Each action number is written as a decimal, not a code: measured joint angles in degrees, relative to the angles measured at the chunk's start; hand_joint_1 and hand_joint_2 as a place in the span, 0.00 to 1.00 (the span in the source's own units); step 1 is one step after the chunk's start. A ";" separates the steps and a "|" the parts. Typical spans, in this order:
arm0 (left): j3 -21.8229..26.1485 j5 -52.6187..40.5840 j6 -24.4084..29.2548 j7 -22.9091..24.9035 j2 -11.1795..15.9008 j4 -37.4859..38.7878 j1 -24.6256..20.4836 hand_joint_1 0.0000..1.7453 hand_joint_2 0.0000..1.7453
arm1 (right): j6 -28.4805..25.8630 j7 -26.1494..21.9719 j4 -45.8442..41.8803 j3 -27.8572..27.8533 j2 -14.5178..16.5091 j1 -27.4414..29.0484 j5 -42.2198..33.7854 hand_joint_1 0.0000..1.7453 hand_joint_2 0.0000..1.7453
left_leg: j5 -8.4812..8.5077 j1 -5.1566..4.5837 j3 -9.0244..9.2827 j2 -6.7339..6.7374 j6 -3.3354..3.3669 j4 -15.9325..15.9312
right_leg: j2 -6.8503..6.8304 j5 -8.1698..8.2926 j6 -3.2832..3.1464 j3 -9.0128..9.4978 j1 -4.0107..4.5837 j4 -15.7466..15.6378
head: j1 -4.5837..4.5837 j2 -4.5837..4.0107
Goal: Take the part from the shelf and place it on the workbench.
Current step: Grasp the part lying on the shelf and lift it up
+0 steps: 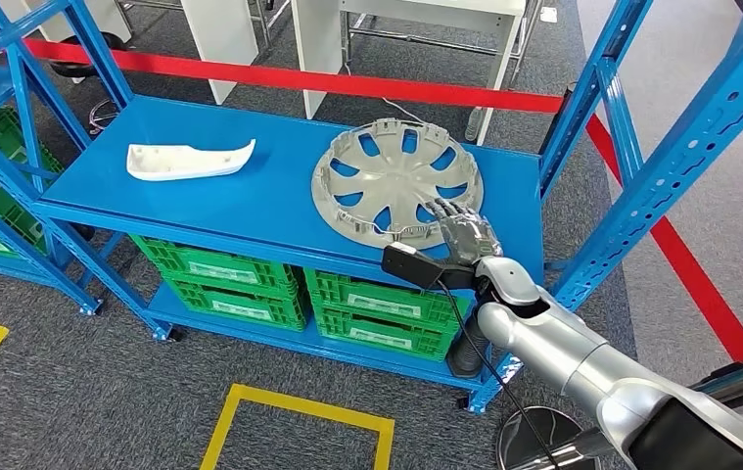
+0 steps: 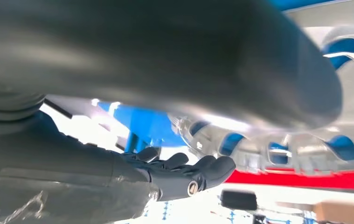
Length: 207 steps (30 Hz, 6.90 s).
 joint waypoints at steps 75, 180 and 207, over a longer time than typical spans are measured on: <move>-0.09 -1.32 3.22 0.84 1.50 -0.20 -1.15 0.00 0.00 | -9.51 -2.80 9.15 -8.64 -2.49 4.80 -5.37 0.00 0.00 | 3.61 -1.51 -7.96 -0.16 -0.27 3.29 | 0.03 2.03 -2.54 9.74 1.22 -13.95 | -0.63 0.00; -1.44 -6.94 3.47 4.78 6.10 -3.98 -2.66 0.00 0.00 | -0.80 -12.18 24.69 -6.37 14.61 -2.85 -7.11 1.00 1.00 | 3.62 -1.41 -7.70 -0.15 -0.31 3.25 | 0.05 1.99 -2.61 9.98 1.34 -13.98 | -0.64 0.00; -0.38 -6.91 2.28 0.48 5.64 -4.92 -2.02 0.00 0.00 | -7.32 -16.56 12.66 -9.00 11.50 0.95 -10.73 1.00 1.00 | 3.61 -1.41 -7.74 -0.15 -0.30 3.25 | 0.06 1.98 -2.61 9.93 1.34 -13.99 | -0.64 0.00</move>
